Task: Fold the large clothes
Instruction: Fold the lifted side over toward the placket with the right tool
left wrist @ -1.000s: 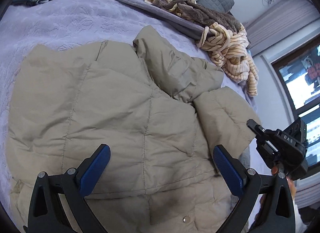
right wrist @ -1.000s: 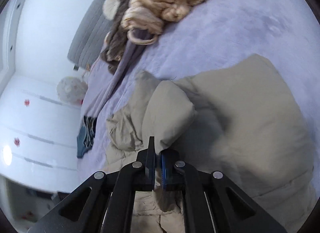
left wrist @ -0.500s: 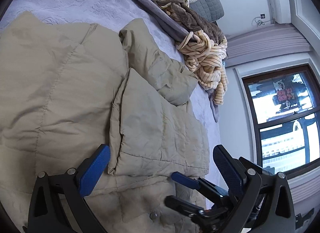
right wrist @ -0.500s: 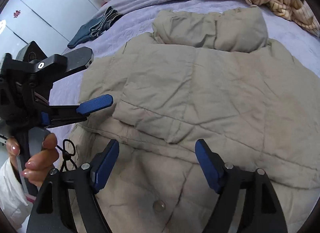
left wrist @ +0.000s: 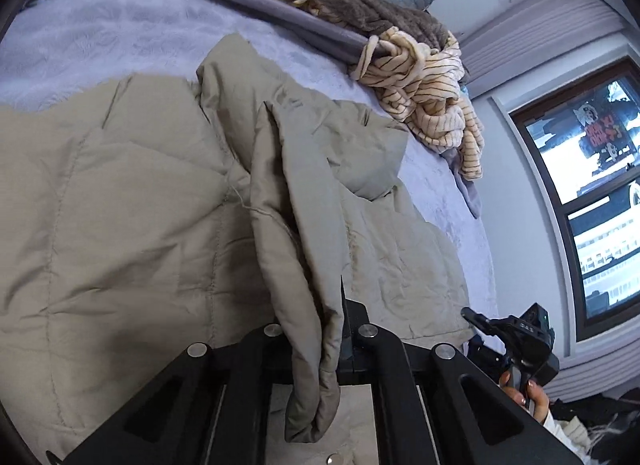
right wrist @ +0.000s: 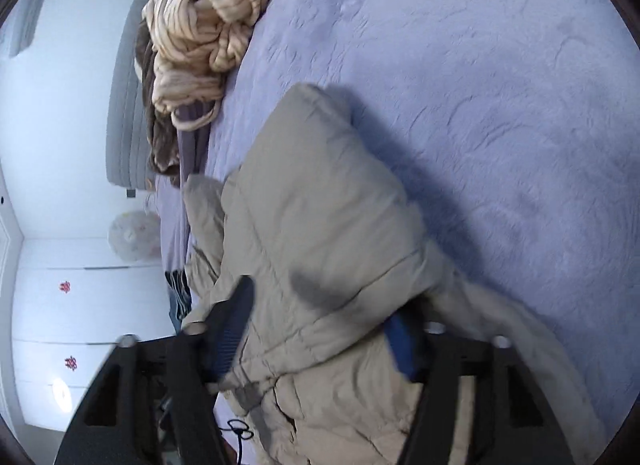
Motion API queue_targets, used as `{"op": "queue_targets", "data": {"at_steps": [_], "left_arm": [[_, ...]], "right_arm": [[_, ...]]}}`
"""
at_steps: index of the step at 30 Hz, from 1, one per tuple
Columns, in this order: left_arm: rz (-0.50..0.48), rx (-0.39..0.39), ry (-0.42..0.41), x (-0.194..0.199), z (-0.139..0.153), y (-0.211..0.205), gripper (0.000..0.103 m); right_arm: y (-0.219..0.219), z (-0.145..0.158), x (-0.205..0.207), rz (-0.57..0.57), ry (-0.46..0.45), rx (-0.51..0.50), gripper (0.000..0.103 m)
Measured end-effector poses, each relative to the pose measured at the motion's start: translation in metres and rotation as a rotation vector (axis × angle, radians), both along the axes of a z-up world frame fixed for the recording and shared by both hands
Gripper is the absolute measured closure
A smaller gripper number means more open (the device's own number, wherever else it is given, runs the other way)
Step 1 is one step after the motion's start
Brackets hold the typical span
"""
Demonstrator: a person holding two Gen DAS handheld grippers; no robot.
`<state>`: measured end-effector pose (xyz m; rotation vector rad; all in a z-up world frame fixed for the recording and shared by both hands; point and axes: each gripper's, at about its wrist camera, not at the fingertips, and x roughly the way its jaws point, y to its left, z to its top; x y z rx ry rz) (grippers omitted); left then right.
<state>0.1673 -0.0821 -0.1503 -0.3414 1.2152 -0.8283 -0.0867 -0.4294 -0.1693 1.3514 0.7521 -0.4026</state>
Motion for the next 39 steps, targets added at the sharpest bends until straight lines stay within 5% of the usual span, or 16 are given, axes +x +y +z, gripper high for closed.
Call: {"op": "queue_targets", "data": {"at_steps": [4, 7, 12, 14, 15, 18, 21, 23, 27, 29, 30, 31, 35, 39], "left_arm": [[-0.016, 0.111, -0.053, -0.013, -0.003, 0.014, 0.095], [-0.015, 0.207, -0.041, -0.012, -0.028, 0.017, 0.093], [0.024, 0.245, -0.051, -0.011, -0.032, 0.023, 0.089], [0.012, 0.265, -0.072, -0.012, -0.030, 0.022, 0.089], [0.006, 0.271, -0.079, -0.013, -0.029, 0.021, 0.089], [0.011, 0.271, -0.073, -0.011, -0.031, 0.020, 0.089], [0.013, 0.272, -0.073, -0.012, -0.034, 0.017, 0.089], [0.010, 0.274, -0.072, -0.011, -0.035, 0.018, 0.089], [0.008, 0.278, -0.070, -0.010, -0.035, 0.016, 0.089], [0.008, 0.284, -0.069, -0.009, -0.035, 0.014, 0.089], [0.010, 0.292, -0.071, -0.009, -0.035, 0.012, 0.089], [0.010, 0.298, -0.075, -0.008, -0.035, 0.011, 0.089], [0.007, 0.291, -0.091, -0.007, -0.039, -0.001, 0.090], [0.003, 0.303, -0.100, -0.008, -0.037, 0.001, 0.085]], "right_arm": [[-0.002, 0.015, 0.012, 0.089, -0.018, -0.084, 0.097], [0.004, 0.003, 0.024, 0.170, 0.089, -0.148, 0.097], [0.003, -0.009, 0.012, 0.177, 0.129, -0.131, 0.095], [0.011, 0.005, 0.018, 0.293, 0.171, -0.162, 0.085], [0.017, 0.015, 0.023, 0.364, 0.176, -0.182, 0.070], [0.030, 0.058, 0.021, 0.519, 0.068, -0.272, 0.041], [0.006, 0.082, 0.014, 0.412, -0.009, -0.335, 0.039], [-0.021, 0.073, 0.012, 0.287, 0.028, -0.321, 0.038], [-0.064, 0.011, 0.030, 0.148, 0.093, -0.101, 0.037], [-0.067, -0.009, 0.043, 0.153, 0.029, 0.024, 0.042], [-0.064, -0.004, 0.052, 0.181, -0.011, 0.026, 0.070], [-0.060, 0.004, 0.058, 0.214, -0.017, -0.009, 0.083], [-0.055, 0.000, 0.078, 0.307, 0.149, -0.192, 0.090], [-0.059, -0.013, 0.074, 0.307, 0.161, -0.234, 0.090]]}}
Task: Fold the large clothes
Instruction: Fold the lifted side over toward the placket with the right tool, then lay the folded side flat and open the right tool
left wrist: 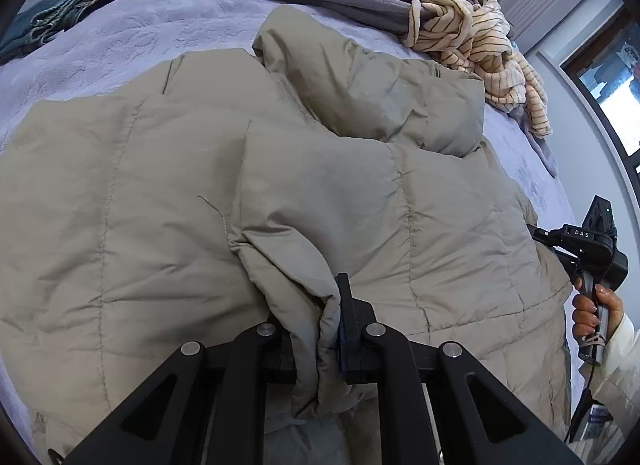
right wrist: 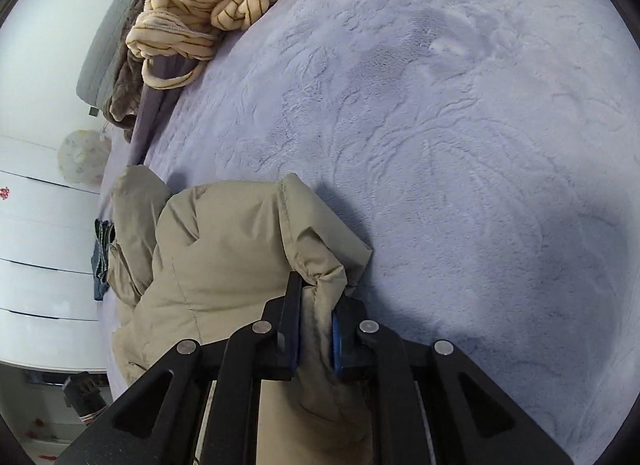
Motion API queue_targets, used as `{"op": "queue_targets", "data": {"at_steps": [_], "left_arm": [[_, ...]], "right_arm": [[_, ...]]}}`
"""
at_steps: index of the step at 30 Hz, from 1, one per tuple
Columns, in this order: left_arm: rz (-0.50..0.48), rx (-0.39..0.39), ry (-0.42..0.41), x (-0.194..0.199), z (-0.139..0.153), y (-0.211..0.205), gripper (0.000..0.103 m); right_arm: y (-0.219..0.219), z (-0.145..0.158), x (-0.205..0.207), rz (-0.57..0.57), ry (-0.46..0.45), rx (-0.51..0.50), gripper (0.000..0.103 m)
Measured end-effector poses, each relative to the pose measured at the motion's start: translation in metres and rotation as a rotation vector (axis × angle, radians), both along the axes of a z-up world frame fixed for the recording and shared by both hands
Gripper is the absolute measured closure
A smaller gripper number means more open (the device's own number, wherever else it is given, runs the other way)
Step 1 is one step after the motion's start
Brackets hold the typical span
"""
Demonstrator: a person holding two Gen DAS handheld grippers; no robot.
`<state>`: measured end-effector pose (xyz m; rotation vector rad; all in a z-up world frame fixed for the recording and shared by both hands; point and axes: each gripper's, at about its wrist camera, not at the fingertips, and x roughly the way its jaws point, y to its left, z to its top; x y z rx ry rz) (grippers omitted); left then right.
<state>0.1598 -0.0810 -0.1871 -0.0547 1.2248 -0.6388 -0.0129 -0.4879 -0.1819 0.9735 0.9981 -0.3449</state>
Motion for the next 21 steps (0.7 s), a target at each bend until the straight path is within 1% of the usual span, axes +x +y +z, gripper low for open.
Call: {"op": "queue_targets", "data": {"at_steps": [1, 2, 3, 4, 5, 6, 7, 8, 9, 10, 12, 13, 14, 16, 17, 18, 21], "left_arm": [[0.011, 0.024, -0.013, 0.000, 0.004, 0.006, 0.071], [0.030, 0.050, -0.037, -0.001, 0.010, 0.013, 0.064], [0.053, 0.073, -0.065, -0.003, 0.017, 0.022, 0.050], [0.078, 0.088, -0.094, -0.005, 0.026, 0.032, 0.047], [0.095, 0.091, -0.111, -0.005, 0.032, 0.040, 0.047], [0.107, 0.076, -0.121, -0.004, 0.040, 0.047, 0.047], [0.115, 0.047, -0.131, -0.004, 0.048, 0.052, 0.050], [0.113, 0.013, -0.141, -0.003, 0.054, 0.054, 0.054], [0.096, -0.017, -0.146, -0.002, 0.059, 0.052, 0.068], [0.066, -0.036, -0.142, -0.002, 0.061, 0.046, 0.071], [-0.001, -0.053, -0.139, -0.004, 0.058, 0.026, 0.071], [-0.028, -0.035, -0.135, -0.006, 0.052, 0.019, 0.071], [-0.048, 0.009, -0.126, -0.008, 0.040, 0.008, 0.071], [-0.047, 0.086, -0.093, -0.007, 0.015, 0.000, 0.071], [-0.040, 0.086, -0.082, -0.007, 0.005, 0.000, 0.071], [-0.036, 0.073, -0.084, -0.008, 0.000, 0.000, 0.071], [-0.039, 0.070, -0.090, -0.010, -0.004, 0.000, 0.071]], "right_arm": [[0.000, 0.001, -0.005, 0.000, 0.000, -0.010, 0.090], [0.001, 0.005, -0.007, -0.001, 0.010, -0.027, 0.087], [0.002, 0.010, -0.005, -0.004, 0.025, -0.054, 0.078], [0.002, 0.017, -0.002, -0.006, 0.052, -0.095, 0.073], [0.005, 0.029, -0.006, -0.002, 0.062, -0.146, 0.068], [0.008, 0.039, -0.010, 0.006, 0.063, -0.191, 0.068], [0.012, 0.050, -0.015, 0.010, 0.063, -0.235, 0.069], [0.015, 0.059, -0.021, 0.011, 0.052, -0.260, 0.077], [0.020, 0.066, -0.025, 0.024, 0.038, -0.264, 0.094], [0.025, 0.071, -0.027, 0.039, 0.029, -0.266, 0.097], [0.041, 0.076, -0.029, 0.097, 0.015, -0.269, 0.097], [0.049, 0.074, -0.028, 0.134, 0.017, -0.264, 0.097], [0.060, 0.069, -0.026, 0.179, 0.039, -0.275, 0.097], [0.075, 0.056, -0.024, 0.235, 0.098, -0.323, 0.097], [0.079, 0.047, -0.024, 0.255, 0.127, -0.349, 0.097], [0.081, 0.041, -0.024, 0.267, 0.144, -0.374, 0.102], [0.080, 0.029, -0.023, 0.293, 0.164, -0.435, 0.103]]}}
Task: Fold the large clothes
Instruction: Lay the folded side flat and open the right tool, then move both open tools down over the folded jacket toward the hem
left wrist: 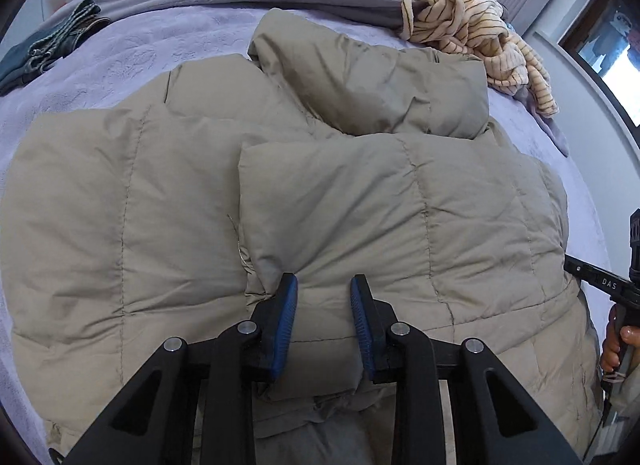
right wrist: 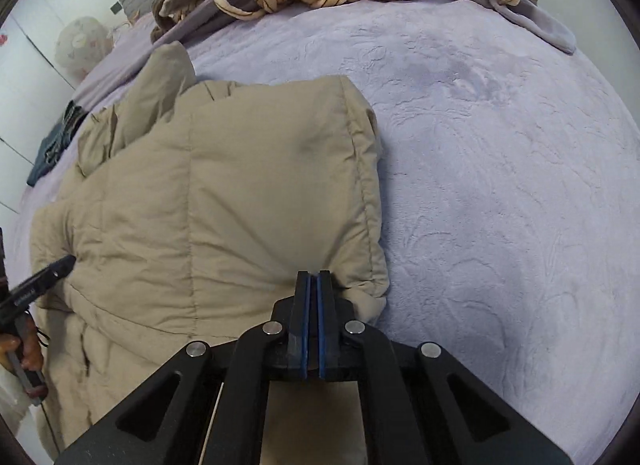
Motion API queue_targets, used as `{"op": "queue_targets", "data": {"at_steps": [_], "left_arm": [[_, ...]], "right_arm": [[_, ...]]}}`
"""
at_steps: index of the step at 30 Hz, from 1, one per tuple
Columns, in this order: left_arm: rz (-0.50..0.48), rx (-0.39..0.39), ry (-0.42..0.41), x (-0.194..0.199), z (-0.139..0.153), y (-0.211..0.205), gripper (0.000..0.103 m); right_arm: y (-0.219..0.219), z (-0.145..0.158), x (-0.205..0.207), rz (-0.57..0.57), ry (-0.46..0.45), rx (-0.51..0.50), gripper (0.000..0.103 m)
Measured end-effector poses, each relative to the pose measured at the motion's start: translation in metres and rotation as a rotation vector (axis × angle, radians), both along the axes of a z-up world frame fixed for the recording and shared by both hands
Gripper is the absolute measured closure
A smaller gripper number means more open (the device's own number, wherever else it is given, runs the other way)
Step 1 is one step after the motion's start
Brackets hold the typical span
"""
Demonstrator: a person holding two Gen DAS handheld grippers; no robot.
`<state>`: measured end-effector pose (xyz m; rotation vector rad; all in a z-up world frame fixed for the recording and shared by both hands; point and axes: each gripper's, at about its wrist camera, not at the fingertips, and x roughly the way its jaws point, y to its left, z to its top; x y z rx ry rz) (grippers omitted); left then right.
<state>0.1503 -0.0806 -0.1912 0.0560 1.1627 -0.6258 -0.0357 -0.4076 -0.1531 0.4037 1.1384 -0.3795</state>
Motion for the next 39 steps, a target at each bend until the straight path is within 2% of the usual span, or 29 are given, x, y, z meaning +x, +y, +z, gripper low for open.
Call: {"op": "queue_targets", "data": {"at_steps": [3, 7, 11, 14, 18, 19, 20, 21, 22, 28, 30, 31, 32, 33, 34, 35, 39], "left_arm": [[0.012, 0.015, 0.000, 0.001, 0.004, 0.002, 0.071], [0.087, 0.050, 0.001, -0.004, 0.018, 0.016, 0.071], [0.139, 0.067, 0.034, -0.019, 0.032, 0.033, 0.071], [0.137, 0.105, 0.035, -0.036, 0.044, 0.036, 0.071], [0.130, 0.132, 0.027, -0.060, 0.059, 0.042, 0.070], [0.132, 0.134, 0.030, -0.066, 0.062, 0.044, 0.061], [0.135, 0.135, 0.035, -0.072, 0.066, 0.046, 0.046], [0.146, 0.133, 0.031, -0.078, 0.070, 0.049, 0.017], [0.160, 0.126, 0.014, -0.084, 0.075, 0.051, 0.010], [0.160, 0.169, 0.023, -0.118, 0.088, 0.051, 0.010], [0.176, 0.195, 0.023, -0.128, 0.091, 0.053, 0.000], [0.184, 0.197, 0.020, -0.134, 0.094, 0.054, 0.000], [0.186, 0.201, 0.026, -0.139, 0.095, 0.055, 0.000], [0.187, 0.206, 0.034, -0.143, 0.095, 0.056, 0.000], [0.193, 0.211, 0.043, -0.148, 0.096, 0.057, 0.000], [0.196, 0.215, 0.050, -0.150, 0.096, 0.059, 0.000], [0.232, 0.237, 0.103, -0.167, 0.095, 0.067, 0.000]], "right_arm": [[-0.006, 0.007, -0.009, -0.032, -0.019, 0.021, 0.103], [-0.012, 0.023, -0.026, -0.070, -0.023, 0.059, 0.103], [-0.008, 0.035, -0.038, -0.118, 0.024, 0.097, 0.096], [-0.006, 0.039, -0.053, -0.160, 0.022, 0.188, 0.096], [0.005, 0.045, -0.071, -0.183, 0.034, 0.248, 0.096], [0.009, 0.046, -0.073, -0.183, 0.039, 0.254, 0.096], [0.013, 0.047, -0.077, -0.185, 0.048, 0.260, 0.096], [0.015, 0.048, -0.080, -0.187, 0.052, 0.265, 0.096], [0.019, 0.050, -0.085, -0.190, 0.054, 0.269, 0.096], [0.031, 0.062, -0.102, -0.187, 0.060, 0.288, 0.096], [0.034, 0.067, -0.106, -0.172, 0.063, 0.277, 0.095], [0.036, 0.070, -0.109, -0.166, 0.063, 0.270, 0.093], [0.037, 0.073, -0.112, -0.163, 0.060, 0.267, 0.086], [0.038, 0.076, -0.115, -0.162, 0.053, 0.270, 0.069], [0.040, 0.078, -0.118, -0.162, 0.045, 0.273, 0.060], [0.041, 0.080, -0.121, -0.159, 0.038, 0.275, 0.045], [0.044, 0.083, -0.130, -0.147, 0.040, 0.295, 0.042]]}}
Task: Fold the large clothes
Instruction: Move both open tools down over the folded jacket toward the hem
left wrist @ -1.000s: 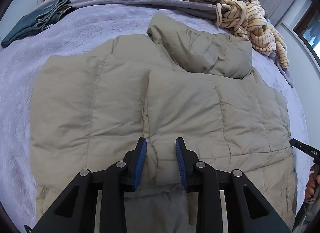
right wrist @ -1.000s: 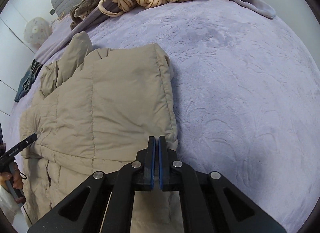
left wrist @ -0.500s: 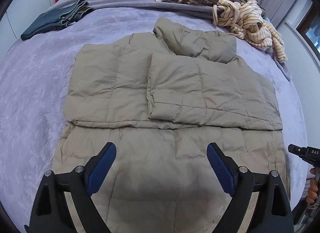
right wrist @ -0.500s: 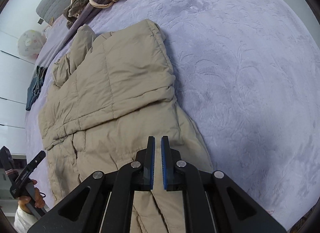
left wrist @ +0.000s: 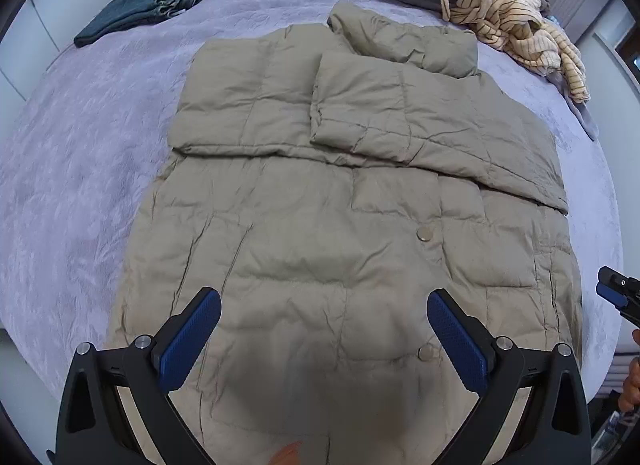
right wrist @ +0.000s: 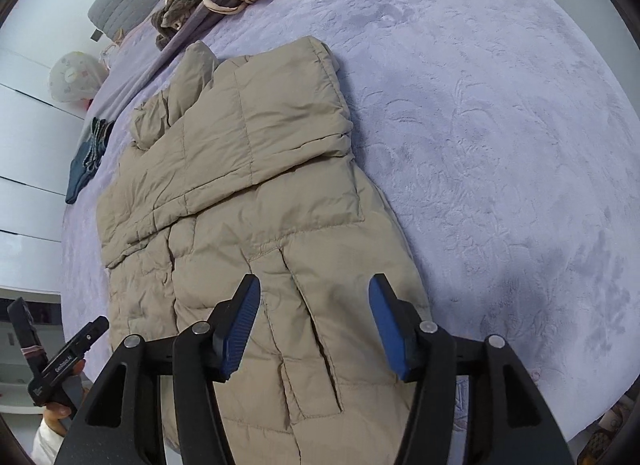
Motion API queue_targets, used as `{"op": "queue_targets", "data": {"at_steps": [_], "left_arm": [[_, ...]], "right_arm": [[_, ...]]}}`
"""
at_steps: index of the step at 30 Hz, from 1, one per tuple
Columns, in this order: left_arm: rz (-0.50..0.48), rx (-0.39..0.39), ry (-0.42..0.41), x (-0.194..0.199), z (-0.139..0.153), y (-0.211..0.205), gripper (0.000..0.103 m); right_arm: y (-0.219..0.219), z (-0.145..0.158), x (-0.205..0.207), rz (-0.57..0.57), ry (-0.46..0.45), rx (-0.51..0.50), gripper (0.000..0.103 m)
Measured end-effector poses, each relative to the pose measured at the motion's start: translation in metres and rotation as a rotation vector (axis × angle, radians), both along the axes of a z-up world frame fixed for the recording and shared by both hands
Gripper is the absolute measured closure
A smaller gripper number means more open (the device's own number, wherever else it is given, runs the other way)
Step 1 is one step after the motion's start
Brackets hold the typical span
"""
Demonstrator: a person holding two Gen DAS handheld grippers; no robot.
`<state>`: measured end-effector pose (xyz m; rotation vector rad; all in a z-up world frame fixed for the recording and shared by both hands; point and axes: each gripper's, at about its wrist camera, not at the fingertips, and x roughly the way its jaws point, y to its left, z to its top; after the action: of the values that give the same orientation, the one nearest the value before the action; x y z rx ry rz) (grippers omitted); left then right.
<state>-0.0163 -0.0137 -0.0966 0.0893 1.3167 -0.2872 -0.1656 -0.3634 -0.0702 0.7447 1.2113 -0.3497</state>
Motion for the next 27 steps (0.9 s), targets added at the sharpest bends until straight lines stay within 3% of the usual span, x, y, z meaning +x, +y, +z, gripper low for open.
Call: {"op": "queue_targets", "data": {"at_steps": [1, 3, 7, 9, 27], "left_arm": [[0.016, 0.002, 0.012, -0.002, -0.002, 0.002, 0.000], [0.047, 0.000, 0.030, -0.010, -0.004, 0.008, 0.000], [0.064, -0.025, 0.084, -0.024, -0.011, 0.016, 0.000], [0.064, -0.028, 0.087, -0.031, -0.010, 0.019, 0.000], [-0.074, -0.055, 0.092, -0.070, -0.013, 0.074, 0.000]], "right_arm": [[0.001, -0.001, -0.002, 0.005, 0.004, 0.006, 0.042], [0.004, -0.003, -0.004, 0.021, 0.008, 0.018, 0.028], [0.014, -0.004, -0.010, 0.042, 0.015, 0.039, 0.023], [0.019, -0.005, -0.012, 0.044, 0.012, 0.059, 0.014], [0.107, -0.017, -0.061, -0.062, 0.001, 0.113, 0.013]]}}
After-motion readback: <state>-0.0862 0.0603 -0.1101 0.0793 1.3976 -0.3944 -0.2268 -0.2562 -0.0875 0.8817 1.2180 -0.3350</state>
